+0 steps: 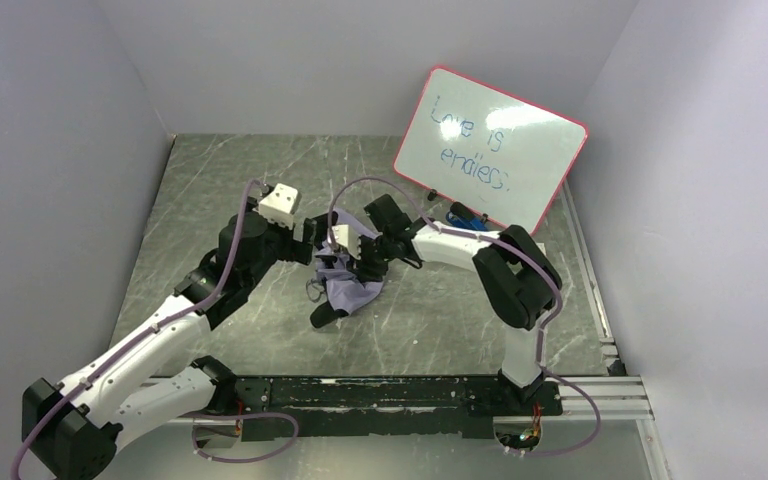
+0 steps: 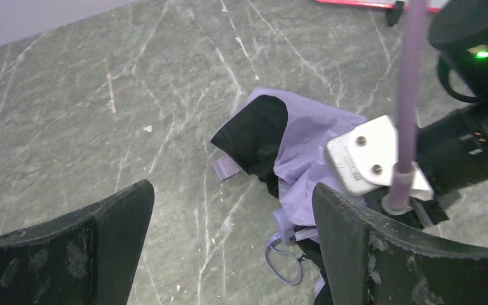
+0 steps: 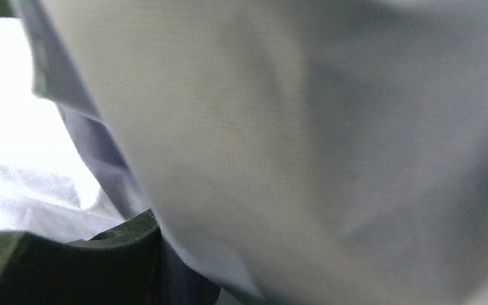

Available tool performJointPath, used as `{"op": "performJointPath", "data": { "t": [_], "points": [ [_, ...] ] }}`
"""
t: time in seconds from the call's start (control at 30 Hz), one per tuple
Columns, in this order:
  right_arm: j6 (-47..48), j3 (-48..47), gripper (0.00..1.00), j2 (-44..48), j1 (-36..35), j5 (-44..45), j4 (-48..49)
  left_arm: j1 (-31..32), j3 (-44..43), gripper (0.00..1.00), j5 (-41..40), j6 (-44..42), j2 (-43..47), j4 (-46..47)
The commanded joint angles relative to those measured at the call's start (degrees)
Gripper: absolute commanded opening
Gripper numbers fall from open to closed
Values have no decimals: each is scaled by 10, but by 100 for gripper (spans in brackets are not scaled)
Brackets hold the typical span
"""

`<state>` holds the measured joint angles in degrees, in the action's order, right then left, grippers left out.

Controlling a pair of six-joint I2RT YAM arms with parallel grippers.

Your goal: Put away the umbrella

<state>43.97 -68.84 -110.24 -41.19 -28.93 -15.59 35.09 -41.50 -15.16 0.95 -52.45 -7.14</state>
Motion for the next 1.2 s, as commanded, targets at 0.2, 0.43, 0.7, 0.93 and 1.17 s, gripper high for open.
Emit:
{"op": "performJointPath", "data": {
  "t": [0.2, 0.43, 0.7, 0.93, 1.17],
  "points": [
    [-159, -7, 0, 151, 76, -68, -14, -5, 4, 98, -81, 19, 39, 16],
    [-293, -60, 0, 222, 137, -95, -16, -6, 23, 98, -48, -2, 61, 51],
    [-397, -192, 0, 236, 168, -46, -78, -6, 50, 98, -12, -36, 89, 90],
    [-458, -242, 0, 260, 173, -24, -76, -6, 71, 98, 49, -34, 108, 117],
    [-474, -249, 0, 279, 173, -56, -62, -5, 83, 98, 116, -37, 124, 130]
  ]
}}
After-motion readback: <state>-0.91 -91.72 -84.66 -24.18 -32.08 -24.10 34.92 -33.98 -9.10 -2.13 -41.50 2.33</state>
